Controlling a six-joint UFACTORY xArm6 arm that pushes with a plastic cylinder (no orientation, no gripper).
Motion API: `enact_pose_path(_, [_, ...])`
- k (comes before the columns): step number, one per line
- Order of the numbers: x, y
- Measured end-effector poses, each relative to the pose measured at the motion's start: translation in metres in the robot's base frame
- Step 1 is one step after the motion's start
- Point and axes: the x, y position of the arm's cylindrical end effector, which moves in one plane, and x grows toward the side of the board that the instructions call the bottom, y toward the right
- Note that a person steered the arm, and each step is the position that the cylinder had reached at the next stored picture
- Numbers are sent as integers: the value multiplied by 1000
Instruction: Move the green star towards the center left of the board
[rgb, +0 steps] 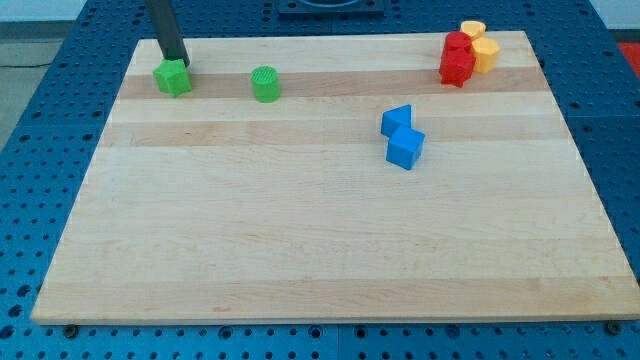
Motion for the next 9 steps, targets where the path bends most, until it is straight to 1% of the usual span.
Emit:
enact_pose_path(2, [34, -2])
enact_pose_path(5, [103, -2])
enact_pose_path(6, [117, -2])
enact_pose_path(7, [118, -1])
enact_pose_path(8, [117, 29])
enact_pose_path(9, [117, 81])
